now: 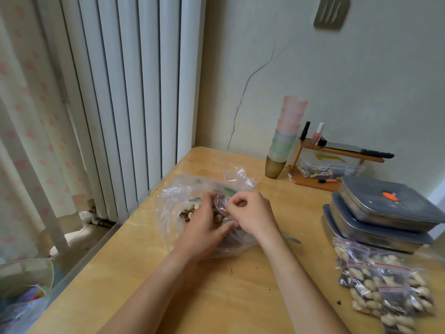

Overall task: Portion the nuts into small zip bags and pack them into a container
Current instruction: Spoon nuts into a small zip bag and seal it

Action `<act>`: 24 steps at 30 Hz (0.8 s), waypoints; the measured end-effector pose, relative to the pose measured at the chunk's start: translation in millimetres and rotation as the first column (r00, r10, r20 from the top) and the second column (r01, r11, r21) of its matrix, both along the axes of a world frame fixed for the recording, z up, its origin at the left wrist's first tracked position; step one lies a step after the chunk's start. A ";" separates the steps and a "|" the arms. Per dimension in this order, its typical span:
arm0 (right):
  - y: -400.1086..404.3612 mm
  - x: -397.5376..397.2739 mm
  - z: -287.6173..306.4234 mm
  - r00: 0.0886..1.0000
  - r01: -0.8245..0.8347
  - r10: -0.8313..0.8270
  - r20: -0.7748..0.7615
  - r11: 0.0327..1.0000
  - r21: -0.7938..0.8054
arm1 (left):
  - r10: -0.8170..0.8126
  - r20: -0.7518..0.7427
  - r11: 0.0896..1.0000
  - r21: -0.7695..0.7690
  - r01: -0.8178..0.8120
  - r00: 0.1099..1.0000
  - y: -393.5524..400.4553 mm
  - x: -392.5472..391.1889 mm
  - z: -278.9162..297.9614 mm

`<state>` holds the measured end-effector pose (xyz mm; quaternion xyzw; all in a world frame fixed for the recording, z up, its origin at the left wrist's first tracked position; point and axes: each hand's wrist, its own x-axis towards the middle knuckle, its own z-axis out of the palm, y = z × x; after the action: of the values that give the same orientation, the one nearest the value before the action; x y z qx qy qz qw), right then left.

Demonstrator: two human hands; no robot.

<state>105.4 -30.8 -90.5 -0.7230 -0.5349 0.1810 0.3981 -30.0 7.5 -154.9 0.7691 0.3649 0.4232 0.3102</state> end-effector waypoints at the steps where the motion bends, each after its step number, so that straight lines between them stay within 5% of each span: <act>1: 0.1 -0.6 2.3 0.997 -0.015 0.013 0.077 1.000 0.024 | -0.002 0.005 1.000 0.006 0.002 1.000 -0.1 -0.1 0.4; 10: -2.0 -1.9 7.2 0.904 -0.244 0.234 0.358 0.970 -0.017 | -0.010 0.033 1.000 0.004 0.010 0.999 0.0 1.7 -0.7; 16: -6.0 1.4 14.8 0.903 -0.353 0.355 0.241 0.934 -0.055 | 0.060 0.115 0.997 -0.053 -0.055 0.991 0.9 0.1 -0.4; 24: -6.1 1.7 10.9 0.895 -0.313 0.323 0.307 0.946 -0.082 | 0.037 0.122 0.995 -0.095 -0.025 0.992 -2.4 -0.8 0.0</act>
<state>107.1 -36.9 -79.7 -0.6515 -0.6996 0.1337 0.2612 -30.9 5.1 -154.9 0.7203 0.3764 0.4571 0.3612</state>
